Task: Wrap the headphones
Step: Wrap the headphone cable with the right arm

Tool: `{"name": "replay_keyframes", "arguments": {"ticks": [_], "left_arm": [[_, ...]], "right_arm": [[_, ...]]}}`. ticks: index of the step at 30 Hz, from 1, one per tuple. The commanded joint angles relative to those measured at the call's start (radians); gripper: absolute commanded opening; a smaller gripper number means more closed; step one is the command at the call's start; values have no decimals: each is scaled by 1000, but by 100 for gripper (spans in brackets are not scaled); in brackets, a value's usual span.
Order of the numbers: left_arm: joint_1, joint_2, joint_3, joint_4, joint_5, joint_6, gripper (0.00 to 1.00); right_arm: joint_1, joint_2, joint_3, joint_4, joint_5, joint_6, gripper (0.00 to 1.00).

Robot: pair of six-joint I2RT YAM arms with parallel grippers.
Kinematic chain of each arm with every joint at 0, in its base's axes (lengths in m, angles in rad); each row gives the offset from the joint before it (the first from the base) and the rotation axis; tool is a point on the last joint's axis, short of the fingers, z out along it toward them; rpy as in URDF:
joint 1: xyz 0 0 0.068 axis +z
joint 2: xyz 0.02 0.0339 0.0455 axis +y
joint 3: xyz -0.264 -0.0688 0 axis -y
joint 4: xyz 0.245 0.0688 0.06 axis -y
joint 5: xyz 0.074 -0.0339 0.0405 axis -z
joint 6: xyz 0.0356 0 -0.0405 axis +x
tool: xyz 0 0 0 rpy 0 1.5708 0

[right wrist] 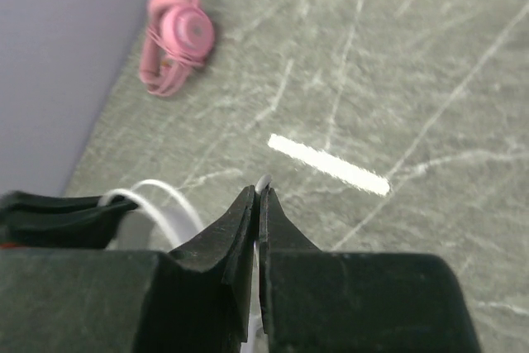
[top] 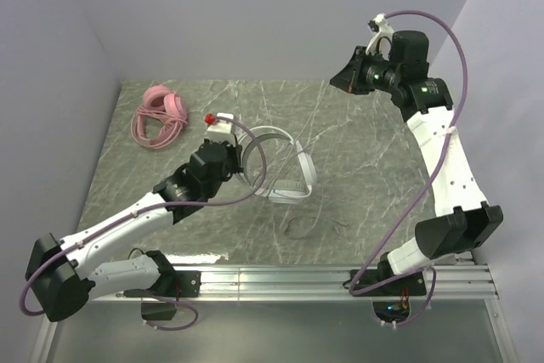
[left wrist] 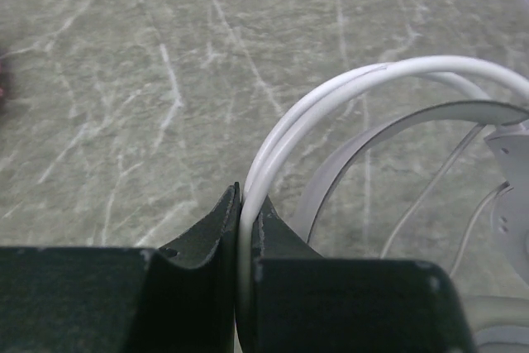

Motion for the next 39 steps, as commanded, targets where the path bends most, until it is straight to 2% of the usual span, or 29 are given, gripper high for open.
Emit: {"name": "replay_keyframes", "arguments": {"ticks": [1,2,3,5,8,12,18,22,24,30,39], "left_arm": [[33,-36,144,-117,190,-116,0],[61,-25,211,-212,244,-158,0],[125,0,236,-251,293,-172,0],[185,10,276,-304,392,-218,0],[291,15,305,-327,474,-265,0],[346,53,388,-398,518,-325,0],[376,116,529,-469,610,-394,0],[391,139,588,-470,666,-451,0],[394,156,623,-467,674,-482,0],[392,179,677,-430,668,-548,0],[383,181,707,-424,596,-581,0]], "right_arm": [[-8,-1,-52,83,58,-34,0],[-10,-1,-69,95,55,-37,0],[-10,-4,-106,126,52,-37,0],[-10,-9,-143,156,43,-37,0],[-10,-32,-241,248,-23,-40,0],[-8,-73,-408,403,-73,-34,0],[-2,-119,-589,584,-115,-28,0],[33,-155,-696,667,-66,-15,0],[50,-181,-782,794,-64,9,0],[117,-213,-979,1064,-29,78,0],[286,-127,-1091,1330,113,83,3]]}}
